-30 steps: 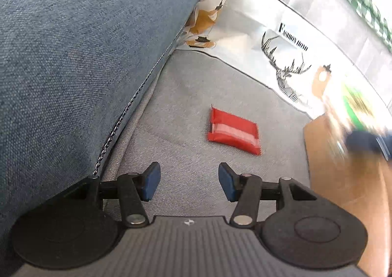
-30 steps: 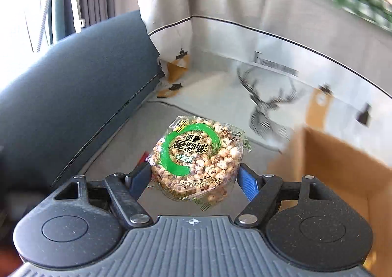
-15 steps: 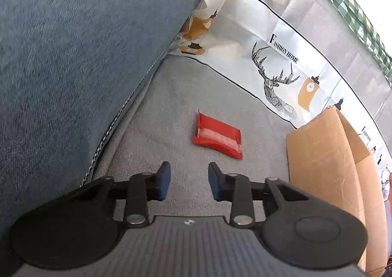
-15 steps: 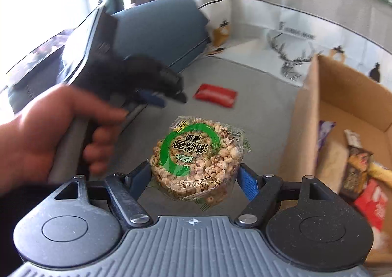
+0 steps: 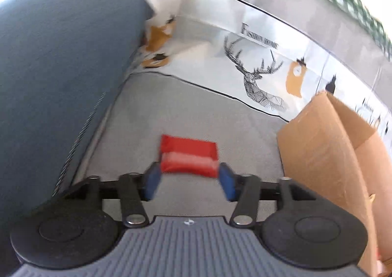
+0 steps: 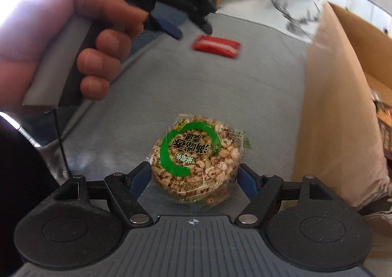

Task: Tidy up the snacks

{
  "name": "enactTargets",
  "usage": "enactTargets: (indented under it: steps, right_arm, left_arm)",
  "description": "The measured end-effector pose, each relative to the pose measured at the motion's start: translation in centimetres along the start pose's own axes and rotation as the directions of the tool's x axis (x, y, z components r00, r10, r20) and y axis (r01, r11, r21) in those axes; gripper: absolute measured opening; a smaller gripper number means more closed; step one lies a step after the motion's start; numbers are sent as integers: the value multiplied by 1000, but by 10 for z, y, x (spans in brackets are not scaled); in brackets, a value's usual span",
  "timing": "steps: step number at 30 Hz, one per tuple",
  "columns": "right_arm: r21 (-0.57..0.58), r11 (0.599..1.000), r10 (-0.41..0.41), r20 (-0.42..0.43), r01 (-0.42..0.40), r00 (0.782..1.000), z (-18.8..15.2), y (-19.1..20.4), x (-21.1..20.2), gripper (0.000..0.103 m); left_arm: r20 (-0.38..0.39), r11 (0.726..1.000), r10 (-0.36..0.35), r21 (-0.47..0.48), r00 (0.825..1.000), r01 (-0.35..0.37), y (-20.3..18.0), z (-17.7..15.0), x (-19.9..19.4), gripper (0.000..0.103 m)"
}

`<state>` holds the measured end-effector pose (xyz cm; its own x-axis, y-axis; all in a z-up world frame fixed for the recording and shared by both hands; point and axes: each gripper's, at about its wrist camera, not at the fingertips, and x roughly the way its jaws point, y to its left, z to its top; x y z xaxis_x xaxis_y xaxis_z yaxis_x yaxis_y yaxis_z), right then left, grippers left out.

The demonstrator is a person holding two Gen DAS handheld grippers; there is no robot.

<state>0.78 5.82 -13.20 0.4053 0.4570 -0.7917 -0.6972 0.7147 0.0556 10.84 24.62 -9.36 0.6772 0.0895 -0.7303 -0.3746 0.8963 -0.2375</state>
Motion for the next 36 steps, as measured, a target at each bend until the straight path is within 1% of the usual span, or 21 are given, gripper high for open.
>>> enactTargets:
  steps: [1, 4, 6, 8, 11, 13, 14, 17, 18, 20, 21, 23, 24, 27, 30, 32, 33, 34, 35, 36]
  right_arm:
    - [10, 1000, 12, -5, -12, 1000, 0, -2, 0, 78]
    - [8, 1000, 14, -18, -14, 1000, -1, -2, 3, 79]
    - [13, 1000, 24, -33, -24, 999, -1, -1, 5, 82]
    - [23, 999, 35, -44, -34, 998, 0, -3, 8, 84]
    - [40, 998, 52, -56, -50, 997, 3, -7, 12, 85]
    - [49, 997, 60, -61, -57, 996, 4, -7, 14, 86]
    - [50, 997, 61, -62, -58, 996, 4, -7, 14, 87]
    - [47, 997, 60, -64, -57, 996, 6, -8, 16, 88]
    - [42, 998, 58, -64, -56, 996, 7, -8, 16, 87]
    - [34, 998, 54, -61, -52, 997, 6, -7, 16, 86]
    - [34, 998, 53, -58, -51, 997, 5, -6, 17, 83]
    - [29, 998, 51, -50, -49, 997, 3, -6, 15, 81]
    - [27, 998, 50, -47, -49, 998, 2, -6, 13, 79]
    - [21, 999, 46, -36, -45, 998, 3, -5, 10, 77]
    - [5, 999, 33, -26, -33, 999, 3, 0, 7, 77]
    - [1, 999, 33, -21, -33, 999, 3, 2, 7, 77]
    - [2, 1000, 31, -20, -31, 999, 3, 3, 7, 77]
    - [5, 1000, 28, -19, -28, 999, 3, 3, 6, 77]
    - [9, 1000, 26, -15, -26, 1000, 2, 3, 5, 77]
    - [14, 1000, 27, -5, -27, 1000, 2, 3, 4, 77]
  left_arm:
    - [-4, 1000, 14, 14, 1000, -14, -7, 3, 6, 74]
    - [-18, 998, 54, 22, 998, -54, -22, 9, 25, 80]
    - [-38, 993, 112, 29, 993, -111, -30, 12, 38, 84]
    - [-57, 987, 160, 44, 986, -157, -36, 13, 49, 85]
    - [-97, 983, 174, 75, 980, -167, -41, 12, 62, 85]
    - [-96, 973, 215, 112, 972, -204, -45, 11, 67, 85]
    - [-96, 970, 226, 114, 969, -214, -45, 11, 68, 85]
    - [-96, 969, 230, 113, 968, -219, -45, 10, 70, 84]
    - [-98, 965, 243, 126, 965, -230, -46, 9, 73, 80]
    - [-85, 955, 264, 160, 961, -249, -49, 8, 73, 70]
    - [-76, 954, 262, 171, 962, -246, -49, 8, 71, 62]
    - [-64, 949, 271, 181, 960, -256, -49, 9, 68, 42]
    - [-59, 946, 280, 186, 958, -265, -48, 10, 66, 26]
    - [-64, 960, 251, 146, 966, -240, -41, 14, 58, 12]
    - [-68, 967, 231, 121, 970, -222, -34, 16, 48, 12]
    - [-67, 976, 203, 92, 977, -197, -28, 18, 41, 13]
    - [-64, 979, 193, 76, 979, -188, -24, 19, 38, 16]
    - [-60, 981, 188, 63, 980, -184, -21, 20, 35, 24]
    - [-55, 982, 186, 51, 981, -183, -18, 20, 33, 28]
    - [-54, 983, 183, 36, 982, -181, -16, 21, 32, 36]
